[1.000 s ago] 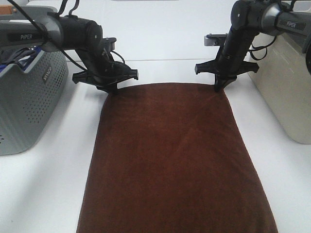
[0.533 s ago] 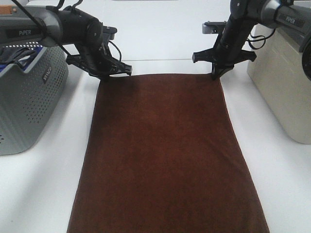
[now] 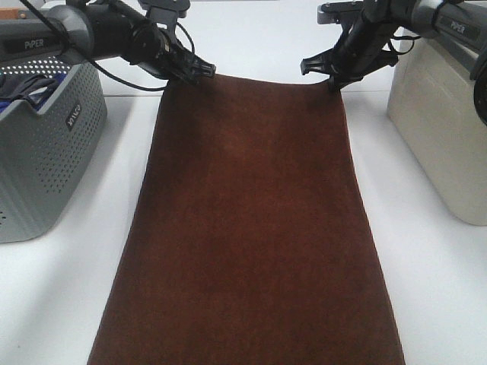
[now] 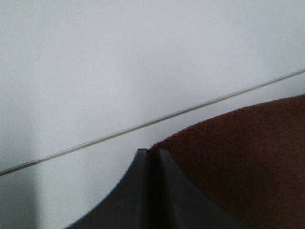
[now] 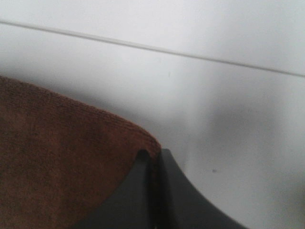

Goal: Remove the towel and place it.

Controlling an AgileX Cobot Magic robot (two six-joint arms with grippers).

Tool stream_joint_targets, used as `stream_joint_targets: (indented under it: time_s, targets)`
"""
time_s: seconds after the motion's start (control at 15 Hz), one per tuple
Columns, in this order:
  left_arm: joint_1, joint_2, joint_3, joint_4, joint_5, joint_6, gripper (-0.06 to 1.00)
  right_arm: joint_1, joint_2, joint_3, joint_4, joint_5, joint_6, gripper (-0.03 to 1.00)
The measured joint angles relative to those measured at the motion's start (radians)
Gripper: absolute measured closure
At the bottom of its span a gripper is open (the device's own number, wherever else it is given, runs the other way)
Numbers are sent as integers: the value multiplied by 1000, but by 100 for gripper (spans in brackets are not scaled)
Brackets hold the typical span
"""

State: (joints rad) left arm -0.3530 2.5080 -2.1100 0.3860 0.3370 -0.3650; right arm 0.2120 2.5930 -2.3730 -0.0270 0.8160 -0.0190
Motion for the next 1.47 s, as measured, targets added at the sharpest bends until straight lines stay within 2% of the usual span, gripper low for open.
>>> stream_joint_targets:
  time_s: [0.27,0.47,0.8,1.13,1.2,1.33,1.4,1.47]
  targets:
    - [36,29,0,9,-107,-52,93,0,0,0,-26,-123,-9,97]
    - [42,56,-3,14,-178,-56,93,0,0,0,-47,-192,-10,97]
    - [71,109,-86,29,-247,-56,93,0,14,0,-52,-328,-14,97]
    - [74,177,-99,54,-353,-53,90,0,105,0,-64,-419,-15,95]
    - [75,184,-99,62,-366,-52,87,0,116,0,-69,-452,-15,92]
    - [85,198,-99,69,-374,-52,72,0,130,0,-70,-498,-15,82]
    - [94,205,-99,70,-374,-52,53,0,138,0,-70,-535,-15,63]
    - [98,205,-99,69,-384,-52,43,0,138,0,-70,-536,-14,52]
